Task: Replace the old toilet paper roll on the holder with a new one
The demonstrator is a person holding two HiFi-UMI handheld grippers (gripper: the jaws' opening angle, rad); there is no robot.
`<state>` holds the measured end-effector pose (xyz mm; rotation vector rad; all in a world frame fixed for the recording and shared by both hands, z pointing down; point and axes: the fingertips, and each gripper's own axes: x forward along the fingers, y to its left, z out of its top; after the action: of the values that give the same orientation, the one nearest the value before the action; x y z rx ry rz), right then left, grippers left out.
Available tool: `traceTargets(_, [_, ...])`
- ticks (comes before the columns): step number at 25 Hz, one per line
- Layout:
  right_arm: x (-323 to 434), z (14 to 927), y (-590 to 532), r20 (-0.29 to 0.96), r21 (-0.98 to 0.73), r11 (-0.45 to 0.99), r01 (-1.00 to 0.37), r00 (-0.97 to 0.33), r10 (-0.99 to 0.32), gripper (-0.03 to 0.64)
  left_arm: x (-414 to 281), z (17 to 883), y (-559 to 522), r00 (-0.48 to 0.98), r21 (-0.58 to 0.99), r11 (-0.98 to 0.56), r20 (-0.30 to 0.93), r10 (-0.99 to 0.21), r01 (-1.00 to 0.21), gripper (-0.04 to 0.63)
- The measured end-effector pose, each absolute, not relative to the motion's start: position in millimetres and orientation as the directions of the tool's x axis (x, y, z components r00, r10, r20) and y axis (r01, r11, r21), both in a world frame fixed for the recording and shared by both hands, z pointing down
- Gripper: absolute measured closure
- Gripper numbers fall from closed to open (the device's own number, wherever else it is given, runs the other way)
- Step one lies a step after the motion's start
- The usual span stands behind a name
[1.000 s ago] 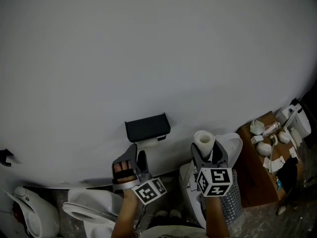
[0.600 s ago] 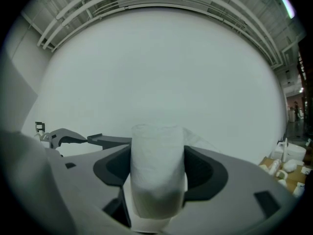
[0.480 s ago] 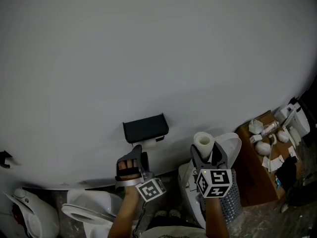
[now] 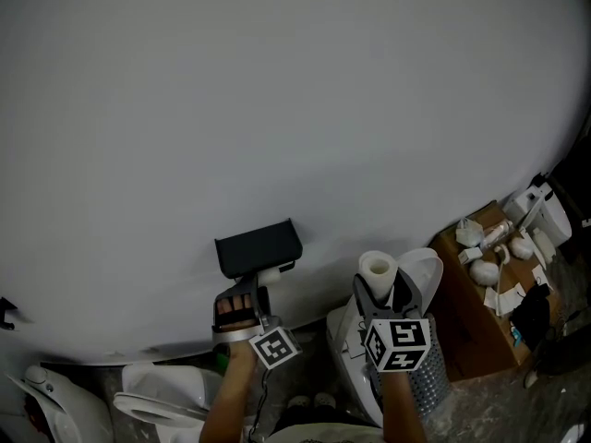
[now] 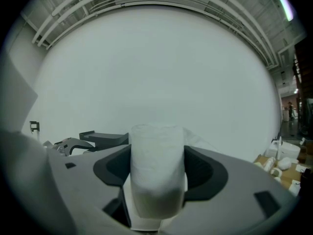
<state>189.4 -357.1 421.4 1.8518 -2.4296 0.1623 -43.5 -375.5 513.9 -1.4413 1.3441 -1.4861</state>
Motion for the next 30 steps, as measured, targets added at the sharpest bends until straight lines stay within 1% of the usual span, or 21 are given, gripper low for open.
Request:
traceTargets(4, [195.7, 423.9, -361.3, 0.135, -0.035, 0.246, -0.969, -0.248, -0.959, 0.311, -43.0, 517.5, -384.2, -0.177, -0.950, -0.259, 0.289, -0.941, -0.173, 0.345])
traceTargets(8, [202.0, 427.5, -364.2, 0.143, -0.036, 0.232, -0.972, -0.234, -0.962, 0.311, -41.3, 522.6, -390.2, -0.179, -0.946, -0.269, 0.300, -0.937, -0.181, 0.345])
traceTargets(12, [208.4, 430.5, -367.2, 0.151, -0.034, 0.216, -0.976, -0.219, -0.964, 0.311, -37.7, 523.3, -395.4, -0.188, -0.953, -0.267, 0.291, -0.938, -0.142, 0.349])
traceTargets(14, [211.4, 431.8, -369.0, 0.154, -0.035, 0.208, -0.977, -0.211, -0.965, 0.311, -36.0, 521.7, -397.9, -0.196, -0.957, -0.263, 0.282, -0.939, -0.121, 0.387])
traceTargets(16, [214.8, 433.7, -370.5, 0.157, -0.037, 0.200, -0.979, -0.203, -0.966, 0.311, -32.6, 521.0, -400.2, -0.193, -0.958, -0.262, 0.281, -0.940, -0.119, 0.389])
traceTargets(21, [223.0, 436.9, -370.5, 0.161, -0.039, 0.184, -0.982, -0.188, -0.969, 0.311, -14.8, 519.5, -404.0, -0.155, -0.956, -0.258, 0.279, -0.948, -0.143, 0.393])
traceTargets(30, [259.3, 437.6, -369.7, 0.168, -0.035, 0.112, -0.993, -0.116, -0.979, 0.311, 38.0, 518.3, -425.5, -0.067, -0.955, -0.271, 0.280, -0.958, -0.121, 0.393])
